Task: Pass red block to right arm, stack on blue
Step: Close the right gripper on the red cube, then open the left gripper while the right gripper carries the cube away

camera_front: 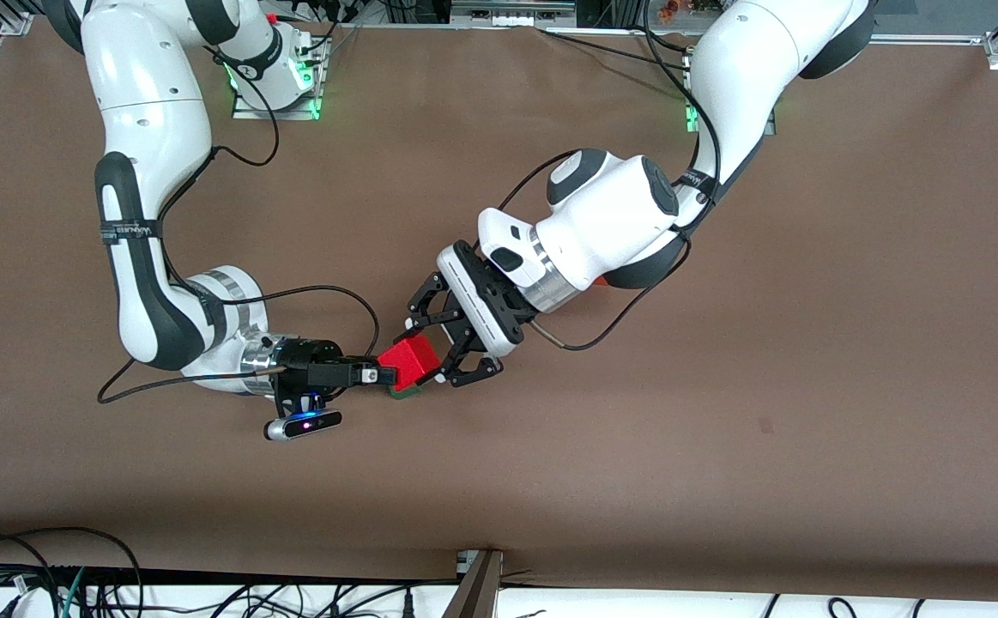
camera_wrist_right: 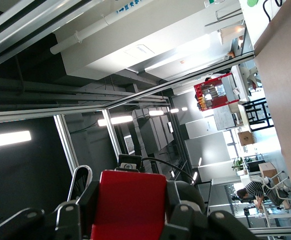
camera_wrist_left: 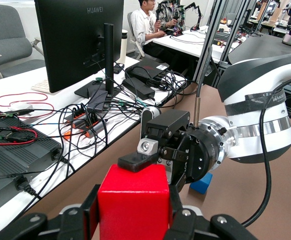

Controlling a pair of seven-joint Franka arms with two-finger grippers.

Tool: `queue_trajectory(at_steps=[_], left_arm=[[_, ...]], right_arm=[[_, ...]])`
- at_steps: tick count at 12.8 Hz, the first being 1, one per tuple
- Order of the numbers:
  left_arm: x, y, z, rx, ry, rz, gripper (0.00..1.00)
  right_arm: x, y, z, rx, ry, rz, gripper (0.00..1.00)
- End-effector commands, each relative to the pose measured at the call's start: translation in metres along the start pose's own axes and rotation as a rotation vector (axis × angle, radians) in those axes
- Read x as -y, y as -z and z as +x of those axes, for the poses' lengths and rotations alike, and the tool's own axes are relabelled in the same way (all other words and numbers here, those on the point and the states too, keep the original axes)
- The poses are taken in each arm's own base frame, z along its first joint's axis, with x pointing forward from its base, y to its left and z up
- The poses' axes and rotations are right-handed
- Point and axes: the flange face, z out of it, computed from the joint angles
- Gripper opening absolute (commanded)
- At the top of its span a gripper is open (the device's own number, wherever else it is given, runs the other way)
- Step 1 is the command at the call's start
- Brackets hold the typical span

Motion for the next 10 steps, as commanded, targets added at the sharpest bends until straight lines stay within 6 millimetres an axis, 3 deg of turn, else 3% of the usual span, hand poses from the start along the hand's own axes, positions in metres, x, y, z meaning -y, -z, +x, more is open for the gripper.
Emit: queue_trajectory(at_steps=[1, 7, 10], left_arm=[[-0.001, -0.003, 0.005, -0.028, 0.041, -0.022, 1.00], [-0.001, -0.001, 0.006, -0.025, 0.046, -0.024, 1.00], [0.016, 0.005, 0.002, 0.041, 0.020, -0.024, 1.00]], right_arm=[[0.015, 0.017, 0.006, -0.025, 0.031, 0.026, 0.00], [0.061, 0.069, 0.016, -0.020, 0.072, -0.193, 0.00], [0.119, 0.088, 0.011, -0.010, 0.116, -0.430, 0.00]])
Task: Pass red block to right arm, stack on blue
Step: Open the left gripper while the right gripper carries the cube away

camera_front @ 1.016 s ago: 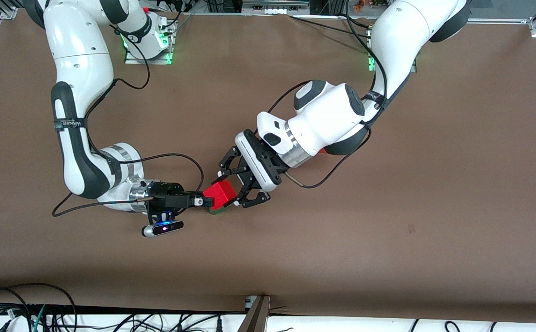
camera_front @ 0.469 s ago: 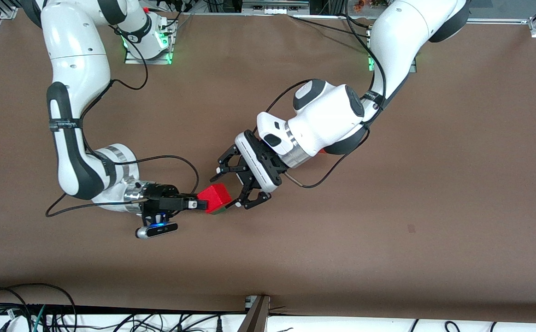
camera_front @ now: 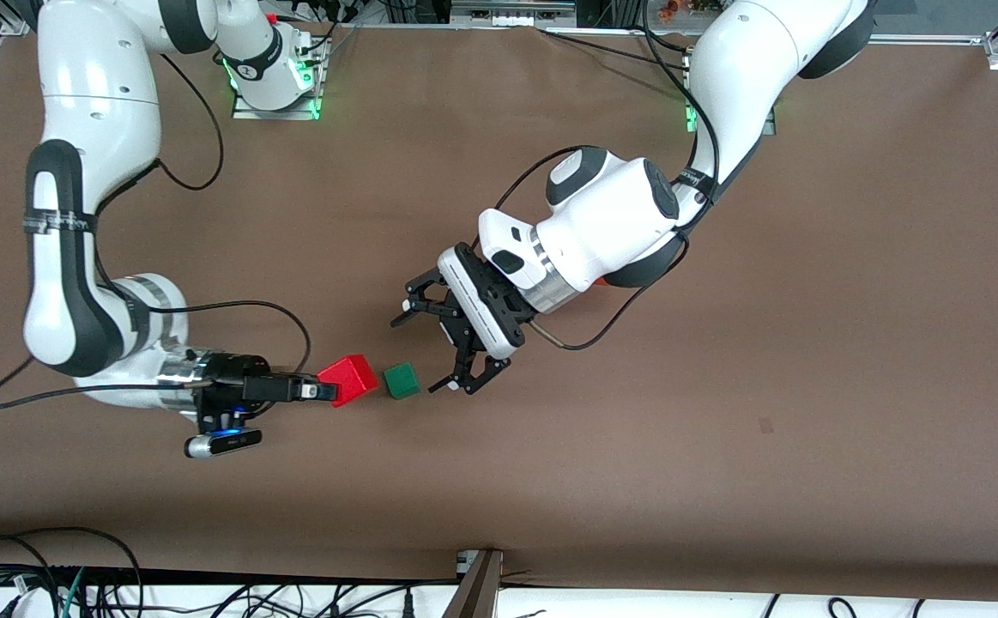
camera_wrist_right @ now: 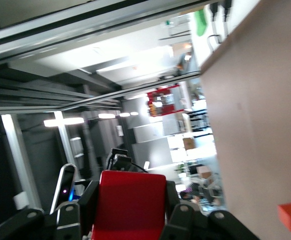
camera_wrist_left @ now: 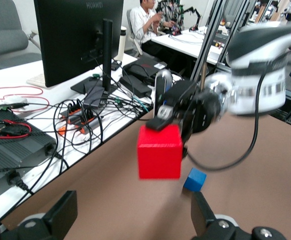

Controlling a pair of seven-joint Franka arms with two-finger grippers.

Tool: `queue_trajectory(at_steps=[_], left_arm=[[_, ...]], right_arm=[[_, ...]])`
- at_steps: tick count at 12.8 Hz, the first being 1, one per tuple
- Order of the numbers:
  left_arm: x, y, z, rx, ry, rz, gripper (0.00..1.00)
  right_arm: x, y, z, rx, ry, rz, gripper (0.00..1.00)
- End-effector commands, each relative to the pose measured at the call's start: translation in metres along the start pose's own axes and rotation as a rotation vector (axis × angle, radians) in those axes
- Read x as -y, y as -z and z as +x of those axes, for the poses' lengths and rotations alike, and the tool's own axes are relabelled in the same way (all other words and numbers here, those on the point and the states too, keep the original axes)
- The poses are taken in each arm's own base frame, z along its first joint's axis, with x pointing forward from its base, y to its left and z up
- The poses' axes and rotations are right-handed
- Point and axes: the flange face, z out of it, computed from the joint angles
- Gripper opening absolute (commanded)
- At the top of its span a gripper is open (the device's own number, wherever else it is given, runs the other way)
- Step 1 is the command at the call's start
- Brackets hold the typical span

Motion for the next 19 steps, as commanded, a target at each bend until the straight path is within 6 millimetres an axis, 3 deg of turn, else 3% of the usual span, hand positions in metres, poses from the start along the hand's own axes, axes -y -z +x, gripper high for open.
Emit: queue_trajectory(at_steps=[1, 4, 5, 9, 11, 15, 19], left_arm=[[0.015, 0.008, 0.003, 0.048, -0.014, -0.012, 1.00], [0.045, 0.018, -0.014, 0.193, 0.010, -0.056, 1.00], [0.056, 0.024, -0.021, 0.246, 0.024, -0.078, 1.00], [0.135, 0.071, -0.048, 0.293, -0.005, -0.169, 1.00], [0.174, 0.095, -0.069, 0.263, -0.033, -0.248, 1.00], [0.230, 0.138, -0.104, 0.172, -0.050, -0.372, 1.00], [0.273, 0.175, -0.139, 0.112, -0.049, -0.441, 1.00]], right_arm=[[0.053, 0.026, -0.003, 0.005, 0.026, -0.171, 0.00], [0.068, 0.051, -0.004, -0.009, 0.068, -0.360, 0.00], [0.082, 0.061, -0.010, -0.020, 0.095, -0.443, 0.00], [0.122, 0.062, -0.036, -0.040, 0.227, -0.854, 0.00], [0.123, 0.064, -0.043, -0.046, 0.256, -0.981, 0.00], [0.116, 0.064, -0.064, -0.115, 0.343, -1.195, 0.00], [0.075, 0.066, -0.089, -0.198, 0.503, -1.335, 0.00]])
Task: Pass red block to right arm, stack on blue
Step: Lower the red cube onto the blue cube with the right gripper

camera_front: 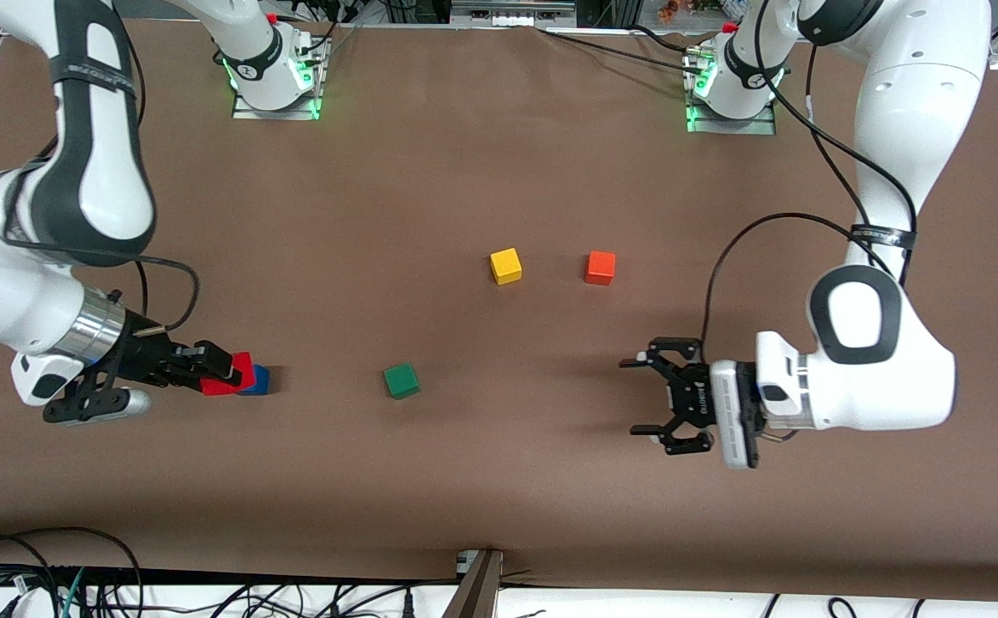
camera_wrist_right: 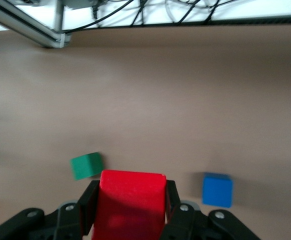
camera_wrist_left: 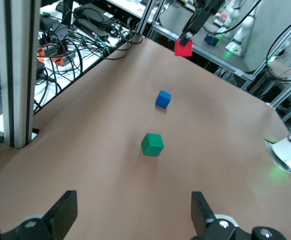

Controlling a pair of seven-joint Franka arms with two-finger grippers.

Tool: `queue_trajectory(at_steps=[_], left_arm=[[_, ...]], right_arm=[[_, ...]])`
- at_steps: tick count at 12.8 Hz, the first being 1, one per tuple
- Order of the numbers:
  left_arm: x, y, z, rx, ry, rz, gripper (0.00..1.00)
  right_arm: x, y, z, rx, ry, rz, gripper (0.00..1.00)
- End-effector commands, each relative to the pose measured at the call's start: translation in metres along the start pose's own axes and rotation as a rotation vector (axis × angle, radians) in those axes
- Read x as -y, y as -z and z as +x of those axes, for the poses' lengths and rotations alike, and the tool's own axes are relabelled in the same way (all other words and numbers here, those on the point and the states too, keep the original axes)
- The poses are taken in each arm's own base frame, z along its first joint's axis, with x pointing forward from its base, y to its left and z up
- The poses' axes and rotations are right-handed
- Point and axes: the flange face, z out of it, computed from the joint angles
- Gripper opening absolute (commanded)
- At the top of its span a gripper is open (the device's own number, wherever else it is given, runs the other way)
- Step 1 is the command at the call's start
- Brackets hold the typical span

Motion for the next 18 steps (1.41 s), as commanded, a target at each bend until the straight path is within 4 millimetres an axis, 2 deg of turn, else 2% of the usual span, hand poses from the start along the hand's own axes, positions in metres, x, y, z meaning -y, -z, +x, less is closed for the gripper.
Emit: queue_trajectory(at_steps=[1, 3, 5, 9, 11, 14, 15, 18], left_arm=[[0.003, 0.024, -0.013, -0.001, -0.041, -0.026, 1.00], [0.006, 0.039, -0.025, 0.010, -0.046, -0.038, 1.00], [0.008, 0.046, -0.033, 0.007, -0.058, -0.053, 1.00], [0.014, 0.061, -0.042, 0.031, -0.033, -0.032, 1.00], [0.022, 0.086, -0.061, 0.086, 0.006, 0.012, 1.00], [0.021, 0.104, -0.045, 0.194, 0.018, 0.097, 1.00], [0.025, 0.104, -0.037, 0.183, 0.022, 0.159, 1.00], [0.030, 0.086, -0.012, 0.221, 0.002, 0.348, 1.00]], right_arm=[[-0.009, -0.011, -0.045, -0.063, 0.073, -0.044, 0.00], [-0.028, -0.033, -0.067, -0.101, 0.110, -0.084, 0.00], [-0.041, -0.052, -0.083, -0.140, 0.145, -0.129, 0.00], [-0.051, -0.089, -0.100, -0.169, 0.161, -0.196, 0.00], [-0.054, -0.098, -0.101, -0.166, 0.158, -0.206, 0.00], [-0.060, -0.113, -0.103, -0.185, 0.155, -0.236, 0.00], [-0.062, -0.118, -0.103, -0.189, 0.155, -0.245, 0.00], [-0.064, -0.125, -0.105, -0.188, 0.148, -0.252, 0.00]])
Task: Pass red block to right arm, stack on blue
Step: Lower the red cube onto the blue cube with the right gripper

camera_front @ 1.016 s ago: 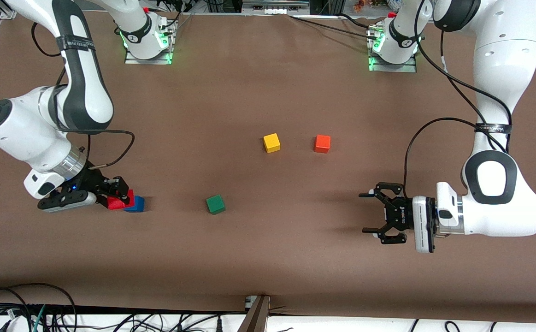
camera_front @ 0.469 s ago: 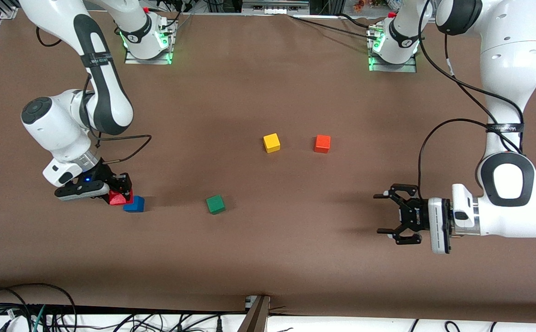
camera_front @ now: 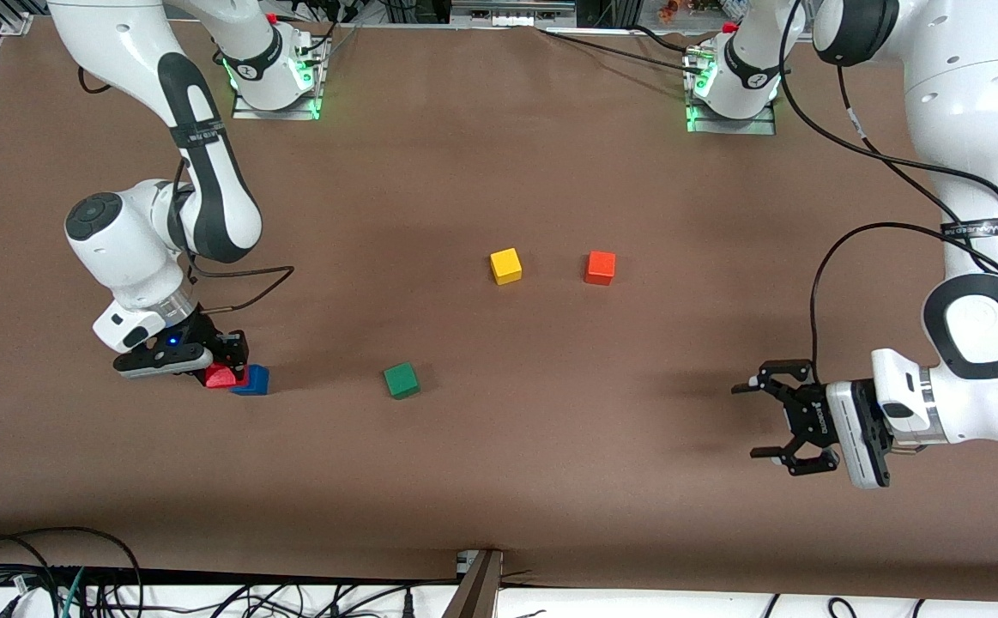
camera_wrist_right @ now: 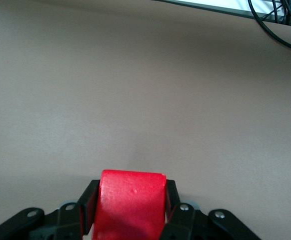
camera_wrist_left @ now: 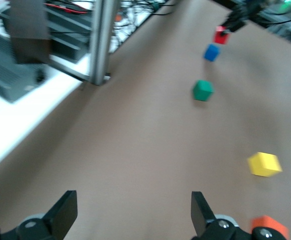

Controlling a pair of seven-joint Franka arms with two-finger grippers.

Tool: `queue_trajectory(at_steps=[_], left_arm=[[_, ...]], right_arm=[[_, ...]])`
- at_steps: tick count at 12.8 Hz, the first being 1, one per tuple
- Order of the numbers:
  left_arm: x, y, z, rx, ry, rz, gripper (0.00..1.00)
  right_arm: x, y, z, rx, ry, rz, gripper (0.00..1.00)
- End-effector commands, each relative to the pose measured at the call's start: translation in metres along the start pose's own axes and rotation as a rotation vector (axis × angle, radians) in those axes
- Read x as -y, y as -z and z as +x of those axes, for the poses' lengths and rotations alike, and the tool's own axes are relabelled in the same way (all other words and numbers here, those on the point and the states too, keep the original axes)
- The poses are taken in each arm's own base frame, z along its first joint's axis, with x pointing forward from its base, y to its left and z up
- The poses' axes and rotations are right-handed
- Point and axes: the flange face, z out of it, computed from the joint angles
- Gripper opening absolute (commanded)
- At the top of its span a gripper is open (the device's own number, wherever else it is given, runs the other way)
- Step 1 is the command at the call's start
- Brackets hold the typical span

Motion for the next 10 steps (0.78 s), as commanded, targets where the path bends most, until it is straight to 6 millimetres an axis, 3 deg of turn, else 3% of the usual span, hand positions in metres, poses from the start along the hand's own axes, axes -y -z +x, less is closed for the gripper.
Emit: queue_trajectory(at_steps=[1, 2, 5, 7, 10], left_arm=[[-0.005, -0.007, 0.030, 0.072, -0.019, 0.170, 1.00], [-0.006, -0.006, 0.040, 0.119, -0.051, 0.251, 1.00], [-0.011, 0.026, 0.061, 0.198, -0.019, 0.394, 1.00], [-0.004, 0.053, 0.059, 0.197, -0.010, 0.449, 1.00], [0.011, 0.114, 0.043, 0.220, 0.010, 0.599, 1.00]], right_arm=[[0.001, 0.000, -0.002, -0.014, -0.004, -0.004, 0.00], [0.000, 0.000, -0.002, -0.022, -0.019, -0.004, 0.00], [0.001, -0.008, -0.006, -0.016, -0.040, -0.002, 0.00], [0.004, -0.009, -0.006, -0.022, -0.055, 0.006, 0.00], [0.012, -0.019, -0.010, -0.033, -0.071, 0.009, 0.00]])
